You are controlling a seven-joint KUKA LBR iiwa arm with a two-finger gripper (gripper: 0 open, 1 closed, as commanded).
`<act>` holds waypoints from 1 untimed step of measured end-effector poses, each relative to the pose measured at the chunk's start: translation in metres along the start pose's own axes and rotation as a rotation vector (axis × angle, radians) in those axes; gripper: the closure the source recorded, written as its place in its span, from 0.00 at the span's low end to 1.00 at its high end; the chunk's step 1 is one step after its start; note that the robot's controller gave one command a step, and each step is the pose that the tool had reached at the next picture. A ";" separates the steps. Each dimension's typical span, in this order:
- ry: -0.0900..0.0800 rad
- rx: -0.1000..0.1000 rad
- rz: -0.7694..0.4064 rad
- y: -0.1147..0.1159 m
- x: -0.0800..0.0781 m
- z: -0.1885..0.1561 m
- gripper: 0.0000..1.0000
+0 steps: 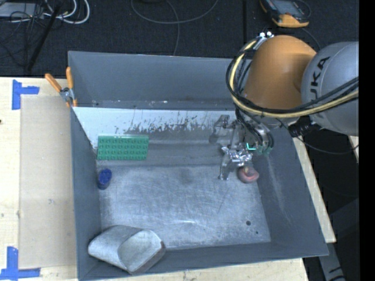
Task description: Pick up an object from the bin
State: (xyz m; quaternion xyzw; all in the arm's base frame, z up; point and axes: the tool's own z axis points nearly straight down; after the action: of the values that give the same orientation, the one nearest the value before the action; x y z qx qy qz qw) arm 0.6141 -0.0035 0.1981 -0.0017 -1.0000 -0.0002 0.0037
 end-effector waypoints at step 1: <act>0.001 0.002 -0.117 -0.086 0.008 0.099 0.00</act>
Offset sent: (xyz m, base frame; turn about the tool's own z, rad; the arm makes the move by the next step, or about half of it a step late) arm -0.0068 -0.0828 -0.0941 -0.1221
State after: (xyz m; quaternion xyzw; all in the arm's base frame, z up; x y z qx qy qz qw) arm 0.6049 -0.0899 0.0987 0.0569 -0.9984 0.0005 0.0041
